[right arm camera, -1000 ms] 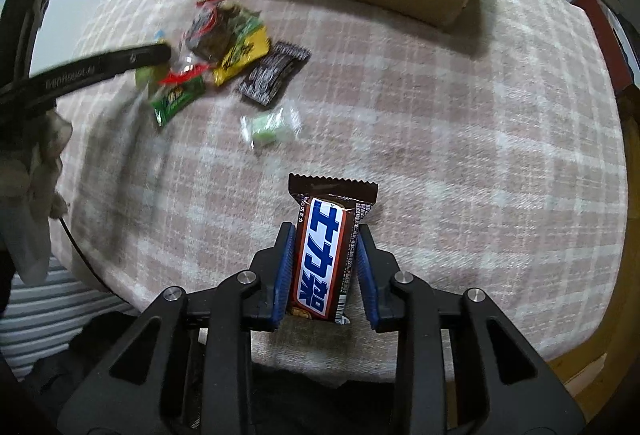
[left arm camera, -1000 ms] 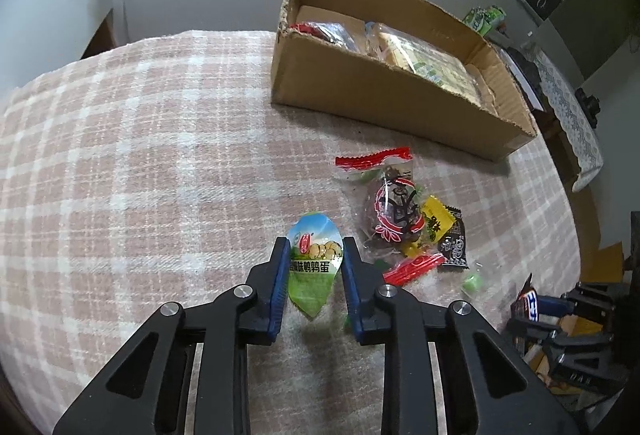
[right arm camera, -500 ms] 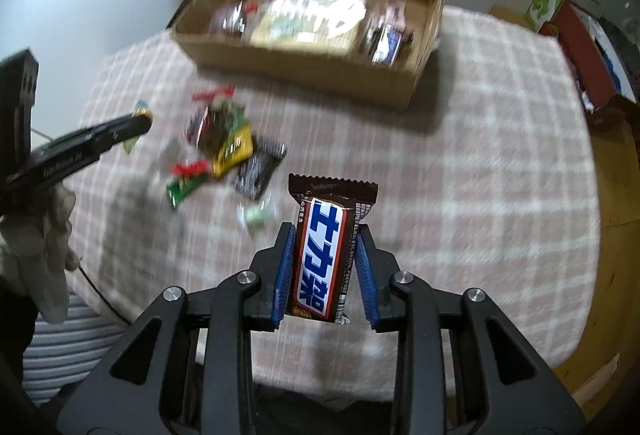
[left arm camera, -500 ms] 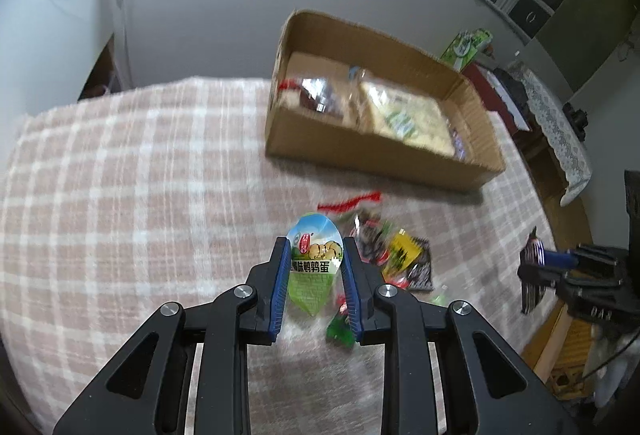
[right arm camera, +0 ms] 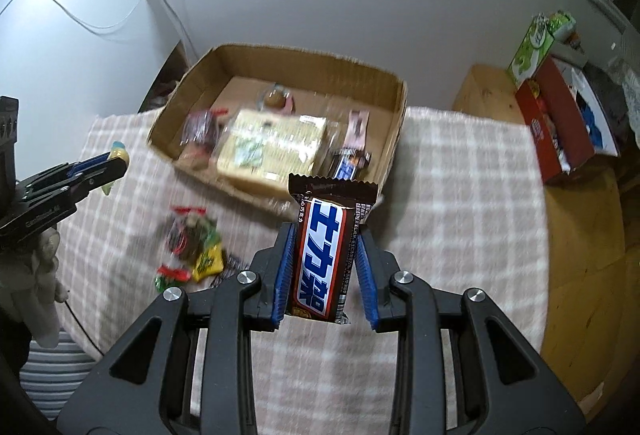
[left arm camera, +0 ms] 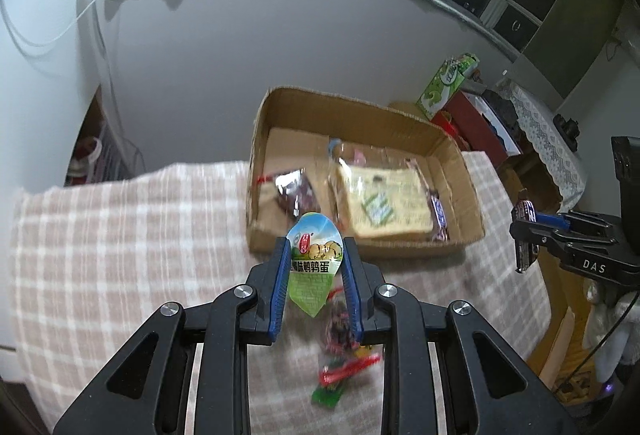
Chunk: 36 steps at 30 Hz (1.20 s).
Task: Organize snacks
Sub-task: 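Carry the jelly cup over the box with the left gripper while the right carries the Snickers bar, then open the left gripper to drop the jelly cup while the right drops the Snickers bar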
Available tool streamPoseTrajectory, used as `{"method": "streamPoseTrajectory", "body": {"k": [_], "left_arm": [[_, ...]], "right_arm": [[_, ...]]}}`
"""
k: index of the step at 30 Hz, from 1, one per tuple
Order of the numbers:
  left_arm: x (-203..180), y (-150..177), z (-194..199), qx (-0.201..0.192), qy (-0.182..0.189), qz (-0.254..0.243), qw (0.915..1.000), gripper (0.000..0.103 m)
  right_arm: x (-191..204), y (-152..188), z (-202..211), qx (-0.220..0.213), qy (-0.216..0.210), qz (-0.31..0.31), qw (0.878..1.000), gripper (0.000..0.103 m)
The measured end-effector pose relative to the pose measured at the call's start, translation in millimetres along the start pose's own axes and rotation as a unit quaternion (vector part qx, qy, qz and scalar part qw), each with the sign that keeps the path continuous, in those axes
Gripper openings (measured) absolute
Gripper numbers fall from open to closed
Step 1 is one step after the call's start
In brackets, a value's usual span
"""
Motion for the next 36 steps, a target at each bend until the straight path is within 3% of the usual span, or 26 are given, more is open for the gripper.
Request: {"method": "streamPoseTrajectory", "body": {"k": [18,36], "left_arm": [[-4.0,-56.9,-38.0,0.0,0.003,-0.017,0.9999,0.023],[-4.5,-69.0,-57.0,0.012,-0.013,-0.025,0.9995,0.024]], "right_arm": [[-20.8,-69.4,-42.0,-0.005,0.026,0.012,1.0,0.031],[-22.7,-85.2,-70.4,0.016,0.015,0.008,1.0,0.031]]}}
Point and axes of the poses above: each gripper's, at about its wrist camera, not at the fingertips, and z roughly against the way its jaws point, x to its left, y to its underside, the point moved 5 cm from there along -z, roughly the way its jaws point, and after that the axes turned 4 degrees about y, right-handed, at the moved point
